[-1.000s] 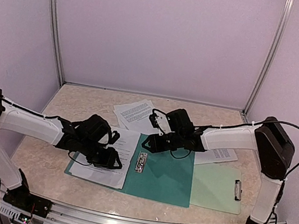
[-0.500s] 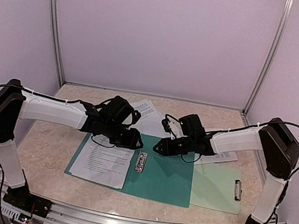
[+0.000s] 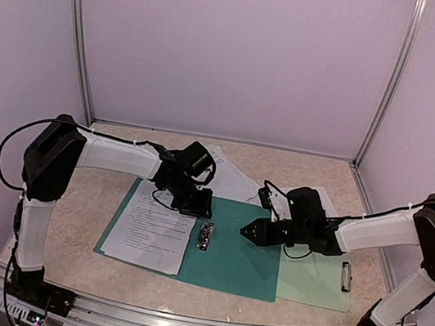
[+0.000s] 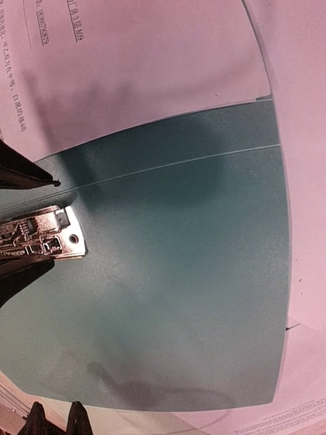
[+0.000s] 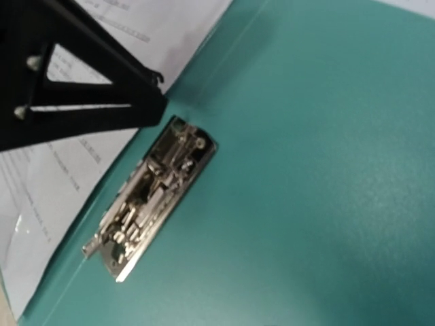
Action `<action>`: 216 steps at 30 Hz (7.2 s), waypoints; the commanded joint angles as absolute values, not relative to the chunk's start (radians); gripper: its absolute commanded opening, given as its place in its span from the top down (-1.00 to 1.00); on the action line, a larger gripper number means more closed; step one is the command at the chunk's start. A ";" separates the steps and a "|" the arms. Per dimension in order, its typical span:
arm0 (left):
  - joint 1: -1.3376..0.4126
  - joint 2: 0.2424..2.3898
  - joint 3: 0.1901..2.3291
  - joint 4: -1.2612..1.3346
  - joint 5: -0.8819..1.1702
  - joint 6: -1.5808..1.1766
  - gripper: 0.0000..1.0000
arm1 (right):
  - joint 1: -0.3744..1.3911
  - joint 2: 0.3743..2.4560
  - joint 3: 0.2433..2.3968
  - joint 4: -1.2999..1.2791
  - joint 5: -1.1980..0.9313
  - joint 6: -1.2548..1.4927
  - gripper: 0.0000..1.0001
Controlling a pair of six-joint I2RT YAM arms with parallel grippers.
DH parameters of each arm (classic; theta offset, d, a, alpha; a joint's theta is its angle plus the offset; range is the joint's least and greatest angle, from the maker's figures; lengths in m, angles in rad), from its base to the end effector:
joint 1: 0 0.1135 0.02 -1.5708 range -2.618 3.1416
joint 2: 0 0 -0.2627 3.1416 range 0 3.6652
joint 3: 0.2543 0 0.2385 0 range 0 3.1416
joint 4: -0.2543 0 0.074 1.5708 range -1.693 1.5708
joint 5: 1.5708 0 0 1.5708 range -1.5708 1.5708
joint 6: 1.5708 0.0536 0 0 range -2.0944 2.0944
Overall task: Put the files into the folder
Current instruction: Open the spring clip on the folder.
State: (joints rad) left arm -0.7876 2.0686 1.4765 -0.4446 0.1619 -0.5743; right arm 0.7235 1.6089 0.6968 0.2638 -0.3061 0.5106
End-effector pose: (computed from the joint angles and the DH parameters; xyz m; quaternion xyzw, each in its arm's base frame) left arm 0.3008 -0.3144 0.1560 0.1236 0.9537 -0.2262 0.1553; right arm 0.2280 0.2229 0.1547 -0.1615 0.8728 0.3659 0.2798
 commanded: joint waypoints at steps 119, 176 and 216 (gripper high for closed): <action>-0.781 2.095 1.480 -0.537 0.222 -0.638 0.63 | 0.962 1.706 0.722 0.259 -0.186 0.364 0.61; -0.786 2.196 1.578 -0.609 0.249 -0.738 1.00 | 1.221 1.969 1.061 0.102 0.342 -0.109 0.57; -0.795 2.193 1.565 -0.586 0.270 -0.742 1.00 | 1.115 1.703 0.817 0.384 0.154 0.341 0.63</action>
